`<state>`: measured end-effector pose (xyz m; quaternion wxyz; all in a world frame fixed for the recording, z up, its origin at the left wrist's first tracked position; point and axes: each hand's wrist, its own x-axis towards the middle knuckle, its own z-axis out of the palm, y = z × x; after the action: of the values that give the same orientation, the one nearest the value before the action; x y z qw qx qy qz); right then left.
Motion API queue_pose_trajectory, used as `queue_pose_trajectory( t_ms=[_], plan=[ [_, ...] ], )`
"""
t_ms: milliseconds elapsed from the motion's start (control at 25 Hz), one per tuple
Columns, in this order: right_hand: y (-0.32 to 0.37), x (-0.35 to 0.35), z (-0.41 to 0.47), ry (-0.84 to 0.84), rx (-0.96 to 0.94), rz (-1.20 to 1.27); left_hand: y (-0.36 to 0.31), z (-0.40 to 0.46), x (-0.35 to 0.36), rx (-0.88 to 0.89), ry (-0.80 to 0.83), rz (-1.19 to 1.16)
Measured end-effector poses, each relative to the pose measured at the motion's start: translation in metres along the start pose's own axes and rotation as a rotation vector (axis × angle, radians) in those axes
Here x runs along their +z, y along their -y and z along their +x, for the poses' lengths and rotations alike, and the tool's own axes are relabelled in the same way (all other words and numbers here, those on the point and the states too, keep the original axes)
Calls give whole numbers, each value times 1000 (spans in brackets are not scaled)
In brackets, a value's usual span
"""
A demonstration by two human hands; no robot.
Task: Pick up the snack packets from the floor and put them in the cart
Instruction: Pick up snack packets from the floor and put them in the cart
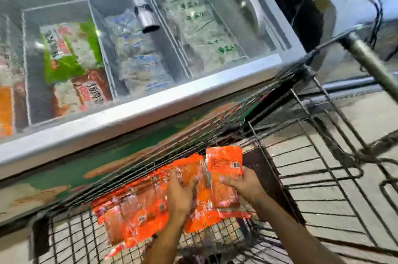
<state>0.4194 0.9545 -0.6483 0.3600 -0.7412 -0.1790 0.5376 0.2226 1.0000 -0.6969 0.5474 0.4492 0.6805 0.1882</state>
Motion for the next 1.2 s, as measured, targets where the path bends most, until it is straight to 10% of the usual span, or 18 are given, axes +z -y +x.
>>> queue_pose_trajectory(
  t_ms=[720,1200],
  plan=[
    [-139,-1,88,148,224,-261,99,5,85,-121,-39,31],
    [-186,-4,54,168,340,-1047,142,-57,96,-331,-74,402]
  ],
)
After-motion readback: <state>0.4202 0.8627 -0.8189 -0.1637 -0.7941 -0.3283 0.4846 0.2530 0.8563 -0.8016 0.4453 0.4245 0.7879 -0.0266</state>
